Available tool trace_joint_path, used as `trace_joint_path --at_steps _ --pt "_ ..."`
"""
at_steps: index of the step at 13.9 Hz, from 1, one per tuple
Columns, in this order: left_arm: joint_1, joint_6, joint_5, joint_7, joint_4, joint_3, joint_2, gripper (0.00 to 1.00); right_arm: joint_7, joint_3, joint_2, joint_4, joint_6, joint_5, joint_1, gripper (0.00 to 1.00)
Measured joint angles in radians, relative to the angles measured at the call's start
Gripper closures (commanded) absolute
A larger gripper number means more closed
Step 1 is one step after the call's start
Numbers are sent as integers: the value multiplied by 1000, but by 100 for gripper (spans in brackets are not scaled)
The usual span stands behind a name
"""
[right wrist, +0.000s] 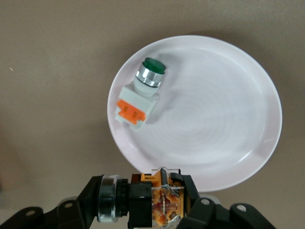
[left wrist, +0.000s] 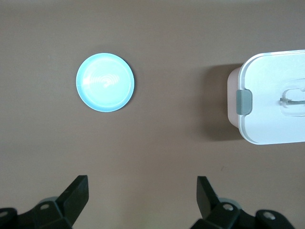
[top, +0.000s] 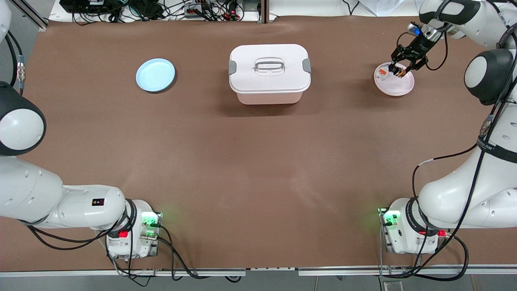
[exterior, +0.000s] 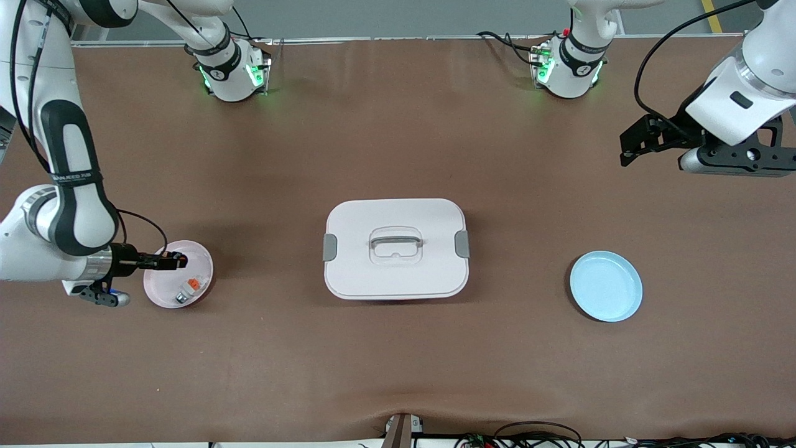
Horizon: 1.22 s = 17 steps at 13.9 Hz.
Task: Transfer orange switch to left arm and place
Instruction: 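Close the right gripper on the black-and-orange switch, then lift the switch with the right gripper while the left gripper approaches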
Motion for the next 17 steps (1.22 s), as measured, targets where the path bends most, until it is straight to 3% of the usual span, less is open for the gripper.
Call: trace_joint_path --at_steps 6,9,17 --pt "0 0 0 0 -1 0 4 0 497 21 -74 102 -241 13 107 100" --pt "0 0 0 0 -1 -6 15 0 726 23 -107 163 -333 62 179 100" --pt "35 4 -25 -2 10 -16 11 0 1129 26 -124 258 -364 199 301 100"
